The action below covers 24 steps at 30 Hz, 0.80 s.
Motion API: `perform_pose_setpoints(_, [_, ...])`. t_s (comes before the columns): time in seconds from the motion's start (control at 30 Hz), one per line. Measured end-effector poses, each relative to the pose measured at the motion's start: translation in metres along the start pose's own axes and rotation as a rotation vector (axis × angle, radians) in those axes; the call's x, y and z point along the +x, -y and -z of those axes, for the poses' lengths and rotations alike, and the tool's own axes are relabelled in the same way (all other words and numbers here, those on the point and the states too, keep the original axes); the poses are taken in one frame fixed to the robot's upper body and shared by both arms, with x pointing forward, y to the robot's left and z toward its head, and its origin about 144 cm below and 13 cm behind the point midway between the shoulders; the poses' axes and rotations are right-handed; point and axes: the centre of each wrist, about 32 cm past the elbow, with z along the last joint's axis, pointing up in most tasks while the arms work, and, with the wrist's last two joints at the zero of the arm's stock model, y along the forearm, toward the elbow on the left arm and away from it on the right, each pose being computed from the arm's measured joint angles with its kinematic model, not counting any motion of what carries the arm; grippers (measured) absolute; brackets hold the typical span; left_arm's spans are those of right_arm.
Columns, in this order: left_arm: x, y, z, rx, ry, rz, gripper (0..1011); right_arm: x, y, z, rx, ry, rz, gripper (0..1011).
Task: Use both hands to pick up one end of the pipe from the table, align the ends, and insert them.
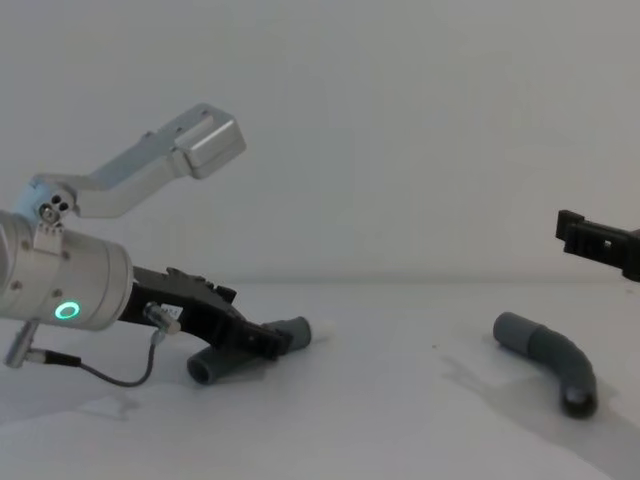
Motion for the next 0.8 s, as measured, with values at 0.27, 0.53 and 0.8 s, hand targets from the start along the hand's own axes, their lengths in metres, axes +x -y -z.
perform_pose_setpoints(0.27, [0.0000,0.0060,-0.0010,-0.001,-0.002,-0.002,1002,0.0000,0.0000,0.0000,0.000,0.000,0.000,1004])
perform_pose_setpoints(0.53, [0.0001,0.0090,-0.0014,0.000,-0.007,-0.007,1002,0.0000,0.0000,0.0000,0.000,0.000,0.000,1004])
perform_pose_setpoints(0.8, [0.0008,0.0085,-0.0012,0.002,-0.011,-0.003,1002,0.0000,0.0000,0.0000,0.000,0.000,0.000,1004])
